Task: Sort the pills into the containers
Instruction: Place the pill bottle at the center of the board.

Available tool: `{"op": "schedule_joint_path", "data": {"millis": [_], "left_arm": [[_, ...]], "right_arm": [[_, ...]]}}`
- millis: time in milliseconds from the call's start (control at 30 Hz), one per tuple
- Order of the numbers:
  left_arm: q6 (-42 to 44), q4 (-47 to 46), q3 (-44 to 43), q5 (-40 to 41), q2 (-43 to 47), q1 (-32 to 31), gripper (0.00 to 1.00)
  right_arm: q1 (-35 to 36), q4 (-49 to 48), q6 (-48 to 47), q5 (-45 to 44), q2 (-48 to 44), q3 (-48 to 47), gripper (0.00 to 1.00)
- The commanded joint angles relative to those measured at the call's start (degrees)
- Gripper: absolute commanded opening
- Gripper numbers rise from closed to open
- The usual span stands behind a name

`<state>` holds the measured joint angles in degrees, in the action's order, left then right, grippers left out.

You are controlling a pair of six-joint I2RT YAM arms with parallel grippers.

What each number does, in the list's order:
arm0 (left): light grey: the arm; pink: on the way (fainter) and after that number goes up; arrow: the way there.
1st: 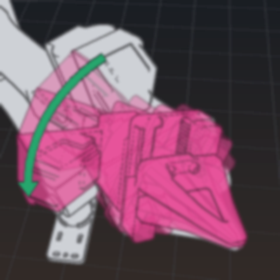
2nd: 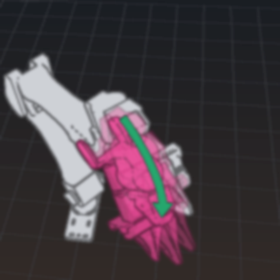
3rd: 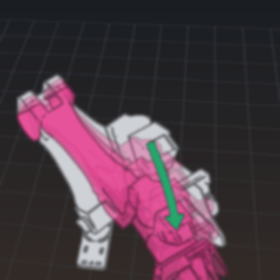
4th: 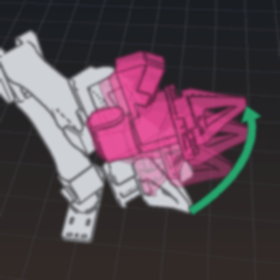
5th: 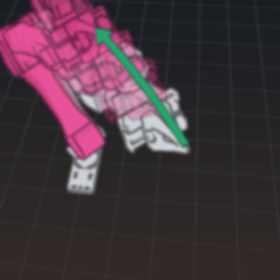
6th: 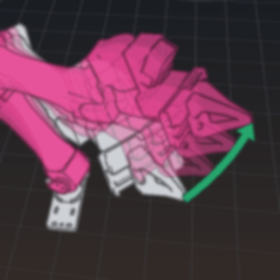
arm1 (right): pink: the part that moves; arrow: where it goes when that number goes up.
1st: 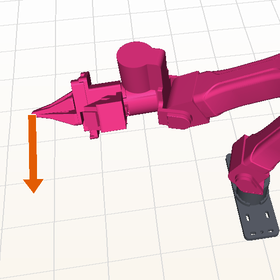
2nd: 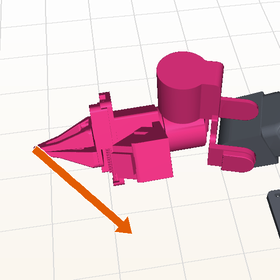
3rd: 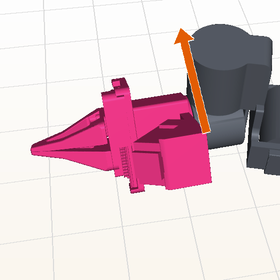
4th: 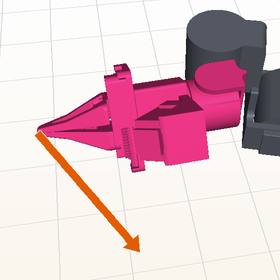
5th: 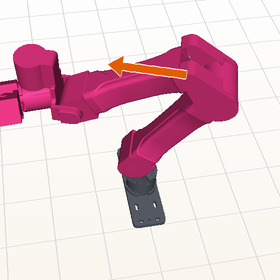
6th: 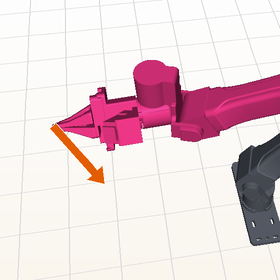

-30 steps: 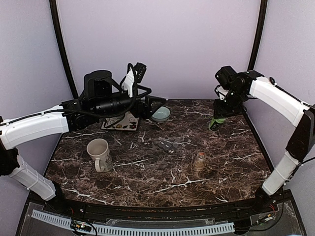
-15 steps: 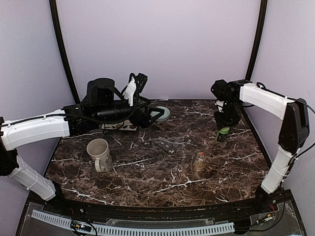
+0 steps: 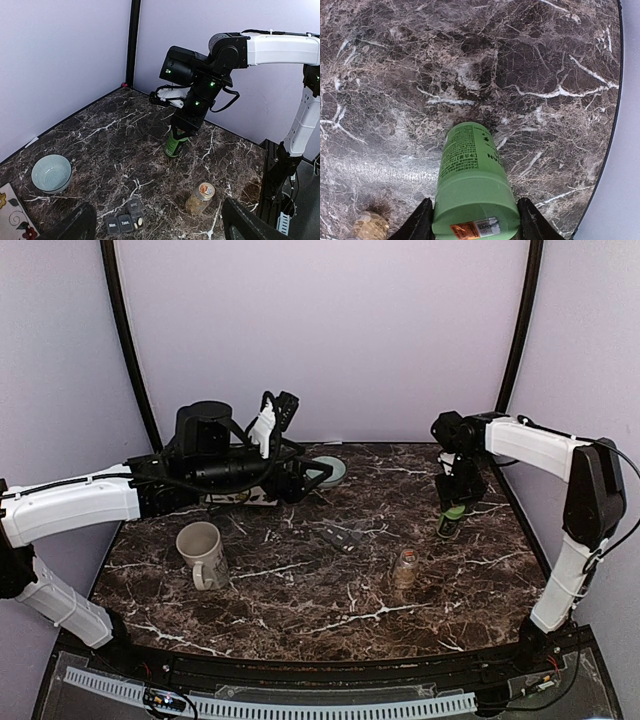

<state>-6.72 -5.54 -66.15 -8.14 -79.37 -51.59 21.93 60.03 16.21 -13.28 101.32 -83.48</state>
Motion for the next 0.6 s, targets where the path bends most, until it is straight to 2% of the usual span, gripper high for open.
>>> {"op": "schedule_joint_path", "data": {"millis": [0,200,567], "left_arm": [[-0.79,-0.34,0.89,-0.74,1.25,0.23,0.90],[-1.08,-0.60,0.93,-0.79,0.91,0.24,0.90],[-1.55,-0.69,0.76,-0.92,0.43,0.20,0.90]], "right_arm": [[-0.83,-2.19,-0.63,0.70,0.46,0.82,0.27],[-1.19,-2.66,-1.08,1.30,0.30,0.99,0.47],[-1.35,-2.48,-1.31,1.33,-0.19,0.43,0.59]]}}
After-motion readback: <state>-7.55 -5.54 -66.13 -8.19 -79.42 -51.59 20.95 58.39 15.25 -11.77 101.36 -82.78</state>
